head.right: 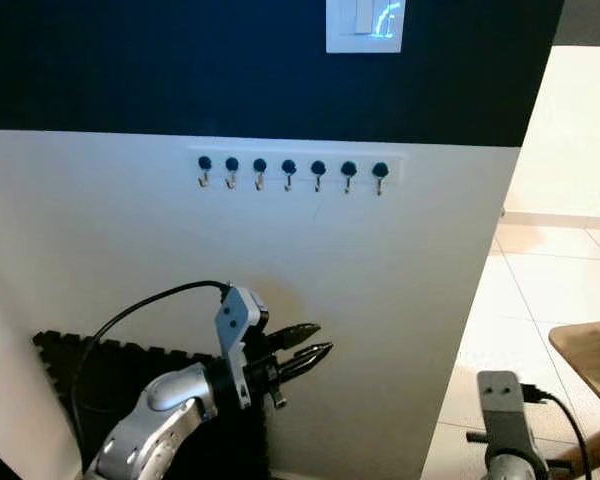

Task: Hang keys on a hook

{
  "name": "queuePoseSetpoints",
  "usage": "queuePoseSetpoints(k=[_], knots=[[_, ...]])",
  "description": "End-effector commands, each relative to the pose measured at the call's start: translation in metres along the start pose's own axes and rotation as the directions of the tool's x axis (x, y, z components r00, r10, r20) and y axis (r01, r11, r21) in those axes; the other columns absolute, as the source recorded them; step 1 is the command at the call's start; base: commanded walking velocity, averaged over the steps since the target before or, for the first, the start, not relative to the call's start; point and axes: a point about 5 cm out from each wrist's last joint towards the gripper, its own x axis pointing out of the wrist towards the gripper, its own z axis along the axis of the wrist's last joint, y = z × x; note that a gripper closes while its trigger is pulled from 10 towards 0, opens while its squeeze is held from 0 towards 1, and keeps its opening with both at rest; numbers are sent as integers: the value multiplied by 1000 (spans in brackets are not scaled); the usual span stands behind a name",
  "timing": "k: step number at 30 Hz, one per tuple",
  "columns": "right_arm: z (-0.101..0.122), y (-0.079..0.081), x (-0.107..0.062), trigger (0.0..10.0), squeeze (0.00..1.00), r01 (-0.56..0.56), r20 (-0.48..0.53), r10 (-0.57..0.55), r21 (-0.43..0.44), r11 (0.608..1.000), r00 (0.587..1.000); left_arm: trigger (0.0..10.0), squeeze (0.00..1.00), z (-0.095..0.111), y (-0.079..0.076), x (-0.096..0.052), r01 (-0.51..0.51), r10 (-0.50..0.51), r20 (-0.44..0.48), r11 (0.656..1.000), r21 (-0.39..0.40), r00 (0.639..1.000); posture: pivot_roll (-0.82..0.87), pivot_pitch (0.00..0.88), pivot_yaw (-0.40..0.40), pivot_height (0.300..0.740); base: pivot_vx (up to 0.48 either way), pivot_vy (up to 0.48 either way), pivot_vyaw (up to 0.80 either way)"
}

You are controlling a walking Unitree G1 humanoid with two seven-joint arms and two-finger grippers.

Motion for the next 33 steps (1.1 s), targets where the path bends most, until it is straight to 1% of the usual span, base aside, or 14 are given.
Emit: queuePoseSetpoints(k=[1, 2, 5, 9, 17, 21, 23, 24, 25, 27, 29, 30, 31, 33], knots=[[5, -6, -2, 10000, 0, 59, 45, -61, 45, 997, 997, 10000, 0, -1, -2, -3, 14, -14, -26, 1000, 13, 1000, 12, 71, 46, 740, 0, 0, 0], [5, -6, -2, 10000, 0, 59, 45, -61, 45, 997, 997, 10000, 0, -1, -2, -3, 14, -14, -26, 1000, 13, 1000, 12, 71, 46, 740, 0, 0, 0], [11, -12, -4, 10000, 0, 119, 83, -127, 93, 988, 988, 10000, 0, -1, -2, -3, 18, -17, -28, 1000, 13, 999, 12, 70, 46, 740, 0, 0, 0], [20, -13, -5, 10000, 0, 134, 118, -148, 120, 984, 982, 10000, 0, -1, -2, -3, 20, -20, -28, 1000, 14, 999, 11, 72, 46, 740, 0, 0, 0], [33, -11, -6, 10000, 0, 132, 184, -155, 133, 982, 971, 10000, 0, -1, -3, -3, 24, -23, -32, 1000, 17, 999, 12, 74, 46, 740, 0, 0, 0], [45, -10, -8, 10000, 0, 119, 247, -150, 133, 984, 957, 10000, 0, -1, -3, -4, 26, -25, -33, 999, 19, 999, 15, 72, 48, 740, 0, 0, 0], [45, -10, -8, 10000, 0, 119, 247, -150, 133, 984, 957, 10000, 0, -1, -3, -4, 26, -25, -33, 999, 19, 999, 15, 72, 48, 740, 0, 0, 0], [55, -10, -10, 10000, 0, 106, 297, -148, 150, 983, 944, 10000, 0, -1, -3, -4, 28, -28, -34, 999, 20, 999, 15, 72, 50, 740, 0, 0, 0], [55, -10, -10, 10000, 0, 106, 297, -148, 150, 983, 944, 10000, 0, -1, -3, -4, 28, -28, -34, 999, 20, 999, 15, 72, 50, 740, 0, 0, 0], [70, -10, -14, 10000, 0, 87, 365, -142, 164, 983, 920, 10000, 0, -1, -3, -3, 31, -31, -34, 999, 20, 999, 13, 73, 51, 740, 0, 0, 0], [91, -8, -20, 10000, 0, 58, 457, -131, 170, 984, 880, 10000, 0, -1, -3, -3, 34, -34, -33, 999, 20, 999, 12, 75, 51, 740, 0, 0, 0], [98, -8, -22, 10000, 0, 49, 487, -127, 170, 984, 864, 10000, 0, -1, -3, -3, 35, -35, -33, 999, 20, 999, 12, 75, 51, 740, 0, 0, 0], [98, -8, -22, 10000, 0, 49, 487, -127, 170, 984, 864, 10000, 0, -1, -3, -3, 35, -35, -33, 999, 20, 999, 12, 75, 51, 740, 0, 0, 0], [115, -7, -28, 10000, 0, 31, 555, -122, 170, 985, 823, 10000, 0, 0, -3, -2, 36, -36, -31, 999, 19, 999, 13, 75, 48, 740, 0, 0, 0]])
